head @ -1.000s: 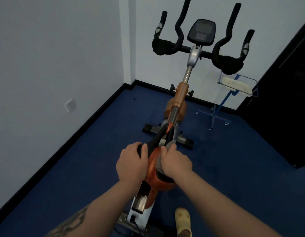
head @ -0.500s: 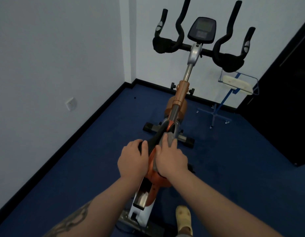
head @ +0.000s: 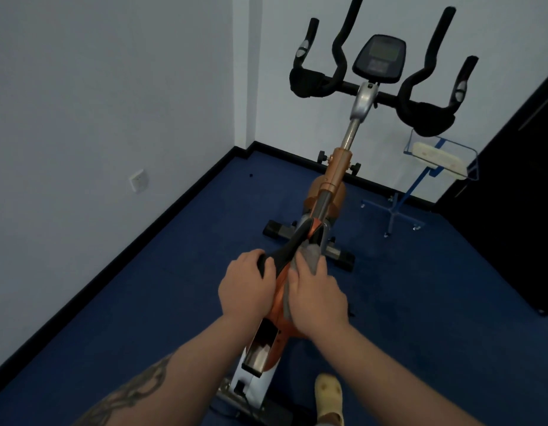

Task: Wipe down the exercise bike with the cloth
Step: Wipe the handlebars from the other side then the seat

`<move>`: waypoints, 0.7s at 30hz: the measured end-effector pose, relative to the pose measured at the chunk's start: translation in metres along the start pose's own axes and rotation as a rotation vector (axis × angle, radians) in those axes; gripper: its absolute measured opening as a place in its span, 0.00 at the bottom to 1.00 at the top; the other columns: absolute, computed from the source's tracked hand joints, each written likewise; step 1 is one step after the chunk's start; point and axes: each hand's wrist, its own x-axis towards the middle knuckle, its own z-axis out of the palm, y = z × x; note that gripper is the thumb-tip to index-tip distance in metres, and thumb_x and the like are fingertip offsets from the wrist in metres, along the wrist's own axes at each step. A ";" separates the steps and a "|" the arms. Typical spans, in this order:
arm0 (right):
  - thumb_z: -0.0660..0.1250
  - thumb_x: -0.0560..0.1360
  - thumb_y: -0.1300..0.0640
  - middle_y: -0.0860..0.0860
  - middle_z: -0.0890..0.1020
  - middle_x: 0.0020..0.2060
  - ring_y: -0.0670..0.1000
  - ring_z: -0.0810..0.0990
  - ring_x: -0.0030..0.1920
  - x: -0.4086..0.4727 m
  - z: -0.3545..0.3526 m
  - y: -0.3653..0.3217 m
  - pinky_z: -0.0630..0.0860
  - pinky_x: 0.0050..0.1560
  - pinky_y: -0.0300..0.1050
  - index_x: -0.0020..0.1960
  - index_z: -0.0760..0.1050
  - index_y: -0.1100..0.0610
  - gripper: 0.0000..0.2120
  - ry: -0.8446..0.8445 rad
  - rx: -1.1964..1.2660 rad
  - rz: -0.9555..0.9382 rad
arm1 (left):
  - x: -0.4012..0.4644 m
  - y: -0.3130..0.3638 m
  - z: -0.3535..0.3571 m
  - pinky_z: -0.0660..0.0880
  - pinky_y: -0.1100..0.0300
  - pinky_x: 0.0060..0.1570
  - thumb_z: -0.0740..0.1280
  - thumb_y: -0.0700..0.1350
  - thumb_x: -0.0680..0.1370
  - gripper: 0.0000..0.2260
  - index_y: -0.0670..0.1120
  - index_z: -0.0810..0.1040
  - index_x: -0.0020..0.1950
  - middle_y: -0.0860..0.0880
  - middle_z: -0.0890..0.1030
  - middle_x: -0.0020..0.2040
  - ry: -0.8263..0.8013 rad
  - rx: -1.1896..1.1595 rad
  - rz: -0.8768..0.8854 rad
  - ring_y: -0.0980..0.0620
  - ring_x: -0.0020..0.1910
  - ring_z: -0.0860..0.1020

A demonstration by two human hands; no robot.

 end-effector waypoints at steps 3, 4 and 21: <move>0.39 0.80 0.39 0.53 0.45 0.78 0.58 0.61 0.70 -0.023 0.011 0.009 0.71 0.62 0.55 0.76 0.39 0.38 0.25 -0.002 -0.036 -0.080 | 0.002 0.002 -0.001 0.75 0.53 0.50 0.57 0.56 0.80 0.17 0.52 0.75 0.65 0.54 0.78 0.59 -0.021 0.037 0.011 0.54 0.56 0.75; 0.39 0.81 0.39 0.53 0.45 0.78 0.58 0.62 0.70 -0.019 0.008 0.011 0.70 0.61 0.55 0.77 0.40 0.38 0.25 -0.018 -0.035 -0.075 | 0.003 0.002 -0.001 0.75 0.53 0.50 0.57 0.55 0.80 0.17 0.52 0.75 0.65 0.55 0.78 0.60 -0.027 0.061 0.021 0.54 0.58 0.75; 0.42 0.83 0.43 0.57 0.59 0.74 0.59 0.72 0.63 0.009 -0.005 0.001 0.70 0.57 0.52 0.77 0.50 0.44 0.24 -0.032 -0.037 0.001 | 0.005 0.004 -0.005 0.75 0.51 0.48 0.56 0.52 0.81 0.16 0.51 0.76 0.64 0.53 0.80 0.55 -0.053 0.100 0.078 0.52 0.52 0.76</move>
